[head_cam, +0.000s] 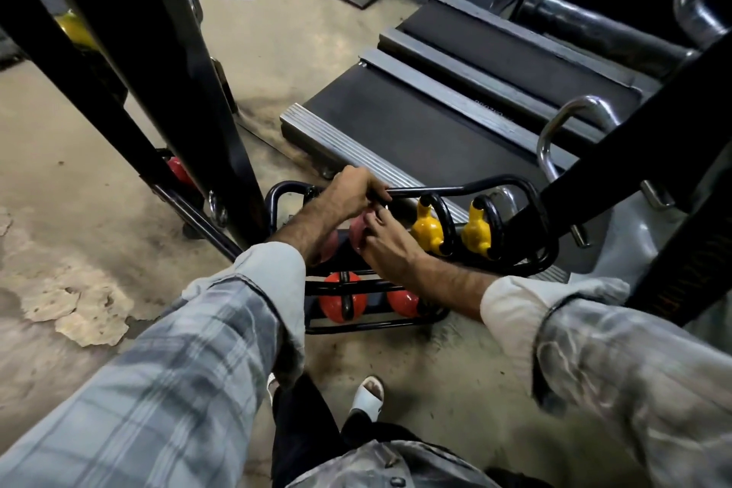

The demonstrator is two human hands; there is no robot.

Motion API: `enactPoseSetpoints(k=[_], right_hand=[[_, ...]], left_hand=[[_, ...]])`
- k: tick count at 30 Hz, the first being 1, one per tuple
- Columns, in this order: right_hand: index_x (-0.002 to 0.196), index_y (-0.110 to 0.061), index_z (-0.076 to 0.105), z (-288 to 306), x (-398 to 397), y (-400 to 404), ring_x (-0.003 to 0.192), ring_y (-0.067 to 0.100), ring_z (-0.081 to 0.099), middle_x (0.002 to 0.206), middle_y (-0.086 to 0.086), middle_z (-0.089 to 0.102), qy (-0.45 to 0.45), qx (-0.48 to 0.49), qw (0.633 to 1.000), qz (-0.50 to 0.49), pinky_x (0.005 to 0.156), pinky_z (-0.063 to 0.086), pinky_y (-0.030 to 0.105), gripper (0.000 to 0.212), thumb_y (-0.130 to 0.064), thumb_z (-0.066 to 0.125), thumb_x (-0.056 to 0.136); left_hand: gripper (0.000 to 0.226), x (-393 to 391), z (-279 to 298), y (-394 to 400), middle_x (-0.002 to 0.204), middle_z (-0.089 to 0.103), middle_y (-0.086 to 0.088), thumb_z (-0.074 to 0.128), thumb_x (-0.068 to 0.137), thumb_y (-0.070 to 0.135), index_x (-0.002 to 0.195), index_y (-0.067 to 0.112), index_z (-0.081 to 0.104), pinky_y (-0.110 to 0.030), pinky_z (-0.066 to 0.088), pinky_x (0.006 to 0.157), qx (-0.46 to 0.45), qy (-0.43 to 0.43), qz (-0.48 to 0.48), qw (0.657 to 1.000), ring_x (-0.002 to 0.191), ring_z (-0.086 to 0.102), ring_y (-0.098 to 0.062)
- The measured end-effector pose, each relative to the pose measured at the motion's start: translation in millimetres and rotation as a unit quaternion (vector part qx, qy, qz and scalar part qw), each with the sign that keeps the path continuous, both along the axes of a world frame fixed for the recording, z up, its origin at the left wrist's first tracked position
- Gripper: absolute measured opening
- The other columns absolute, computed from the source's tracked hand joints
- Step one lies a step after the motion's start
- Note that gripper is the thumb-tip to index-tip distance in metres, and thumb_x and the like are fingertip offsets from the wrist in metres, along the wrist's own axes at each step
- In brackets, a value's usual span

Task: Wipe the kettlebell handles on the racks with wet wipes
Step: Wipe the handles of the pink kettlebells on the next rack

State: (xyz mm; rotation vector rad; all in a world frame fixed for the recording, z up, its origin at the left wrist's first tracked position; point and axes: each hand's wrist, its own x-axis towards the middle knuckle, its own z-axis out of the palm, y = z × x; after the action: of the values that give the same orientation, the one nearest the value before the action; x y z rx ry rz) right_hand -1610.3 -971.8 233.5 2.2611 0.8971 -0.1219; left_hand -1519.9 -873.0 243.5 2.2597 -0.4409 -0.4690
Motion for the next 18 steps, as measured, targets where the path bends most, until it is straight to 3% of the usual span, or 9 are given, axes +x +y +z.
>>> enactPoseSetpoints(k=[3,5,8,9,13,18], right_hand=[[0.094,-0.025,0.075,-6.3,-7.8,-28.1,0.099,0.027,0.05,0.1,0.001,0.07,-0.049,0.182,0.98,0.06,0.075,0.047,0.035,0.026,-0.025,0.056,0.076],[0.099,-0.019,0.074,-19.6,-18.2,-50.9,0.092,0.024,0.044,0.108,0.002,0.068,-0.036,0.338,0.937,0.074,0.07,0.05,0.034,0.028,-0.014,0.069,0.072],[0.107,-0.011,0.067,-34.2,-36.5,-58.1,0.095,0.021,0.057,0.119,0.006,0.06,0.011,0.498,0.866,-0.051,0.074,0.055,0.029,0.024,-0.005,0.068,0.084],[0.105,-0.009,0.067,-38.4,-41.0,-53.1,0.094,0.02,0.06,0.116,0.007,0.058,0.004,0.552,0.826,-0.111,0.073,0.056,0.028,0.021,-0.005,0.068,0.085],[0.094,-0.012,0.068,-45.0,-44.4,-25.2,0.087,0.013,0.06,0.097,0.003,0.063,-0.036,0.732,0.613,-0.294,0.072,0.052,0.026,0.011,-0.006,0.067,0.085],[0.096,-0.017,0.064,-45.6,-43.7,-10.0,0.085,0.013,0.061,0.093,-0.001,0.066,-0.047,0.77,0.435,-0.464,0.072,0.05,0.031,0.007,-0.019,0.061,0.091]], left_hand=[[0.02,4.8,-0.3,3.9,0.112,0.071,-0.001,0.074,0.078,0.009,0.097,0.011,0.076,-0.011,0.046,0.085,0.019,-0.016,-0.015,1.0,0.104,0.065,-0.005],[0.024,3.5,-0.6,3.8,0.117,0.069,0.002,0.079,0.074,0.013,0.098,0.015,0.076,-0.021,0.046,0.098,0.014,-0.014,-0.03,0.999,0.112,0.061,-0.005],[0.026,1.1,0.2,1.7,0.121,0.067,0.006,0.08,0.073,0.017,0.098,0.018,0.076,-0.024,0.047,0.1,0.02,-0.028,-0.023,0.999,0.112,0.06,-0.005],[0.026,0.7,-0.1,1.3,0.122,0.066,0.007,0.08,0.073,0.018,0.098,0.019,0.076,-0.023,0.046,0.1,0.026,-0.029,-0.029,0.999,0.112,0.06,-0.005],[0.023,-1.2,-3.8,2.0,0.116,0.07,0.003,0.08,0.073,0.015,0.095,0.019,0.077,-0.026,0.045,0.102,0.028,-0.042,-0.018,0.999,0.114,0.059,-0.003],[0.022,-6.7,-10.8,7.7,0.112,0.072,0.0,0.078,0.073,0.008,0.094,0.017,0.077,-0.028,0.046,0.102,0.001,-0.064,-0.012,0.998,0.116,0.059,-0.003]])
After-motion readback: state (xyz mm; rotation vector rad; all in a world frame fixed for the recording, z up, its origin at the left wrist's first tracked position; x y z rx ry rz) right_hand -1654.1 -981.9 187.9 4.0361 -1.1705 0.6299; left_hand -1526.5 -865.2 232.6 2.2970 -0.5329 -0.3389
